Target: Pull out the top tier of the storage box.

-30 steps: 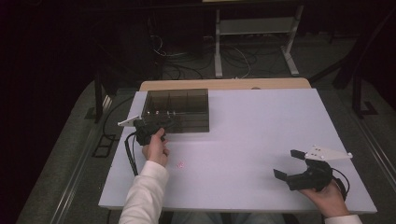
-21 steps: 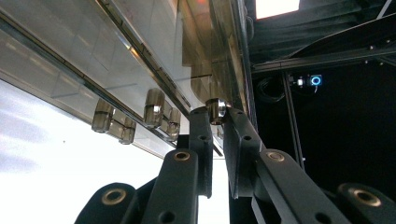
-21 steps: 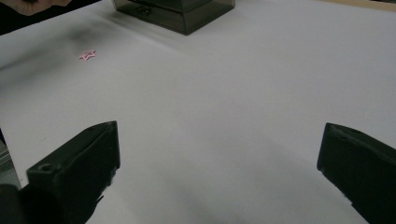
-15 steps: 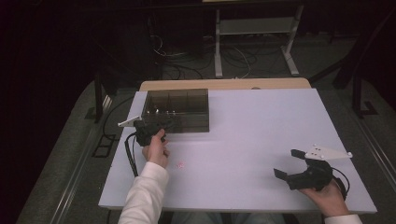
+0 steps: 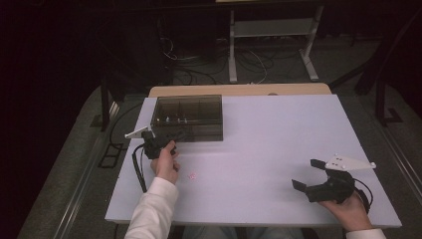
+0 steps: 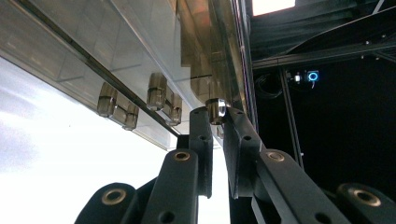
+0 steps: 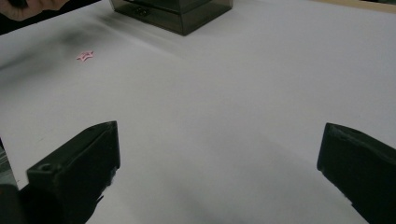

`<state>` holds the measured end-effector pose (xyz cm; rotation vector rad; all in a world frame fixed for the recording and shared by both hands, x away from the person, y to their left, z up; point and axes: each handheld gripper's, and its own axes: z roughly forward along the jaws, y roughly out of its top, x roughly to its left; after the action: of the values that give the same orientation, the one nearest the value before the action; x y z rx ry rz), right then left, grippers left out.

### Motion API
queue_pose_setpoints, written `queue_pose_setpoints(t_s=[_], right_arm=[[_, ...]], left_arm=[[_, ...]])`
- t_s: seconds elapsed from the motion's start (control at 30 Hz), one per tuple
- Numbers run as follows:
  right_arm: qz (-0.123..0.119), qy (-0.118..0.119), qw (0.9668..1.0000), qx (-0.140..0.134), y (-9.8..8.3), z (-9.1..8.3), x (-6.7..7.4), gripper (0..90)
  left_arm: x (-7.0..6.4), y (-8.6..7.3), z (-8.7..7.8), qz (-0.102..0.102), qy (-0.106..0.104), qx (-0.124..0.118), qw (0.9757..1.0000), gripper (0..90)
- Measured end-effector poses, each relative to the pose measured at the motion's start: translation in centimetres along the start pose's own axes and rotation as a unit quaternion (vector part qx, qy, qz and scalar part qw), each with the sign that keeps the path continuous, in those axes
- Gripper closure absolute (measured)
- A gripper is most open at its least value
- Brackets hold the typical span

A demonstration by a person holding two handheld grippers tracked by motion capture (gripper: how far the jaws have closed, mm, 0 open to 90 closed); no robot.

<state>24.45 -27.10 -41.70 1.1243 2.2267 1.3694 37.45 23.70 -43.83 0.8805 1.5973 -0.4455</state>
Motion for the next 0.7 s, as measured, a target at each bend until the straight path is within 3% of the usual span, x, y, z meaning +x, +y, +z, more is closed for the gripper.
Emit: queue_pose_setpoints(t_s=[0.7], right_arm=[[0.0,0.0,1.0,0.001,0.0,0.03,-0.01,0.0]], left_arm=[[0.19,-0.73,-0.85,0.009,-0.005,0.007,0.9999,81.6]])
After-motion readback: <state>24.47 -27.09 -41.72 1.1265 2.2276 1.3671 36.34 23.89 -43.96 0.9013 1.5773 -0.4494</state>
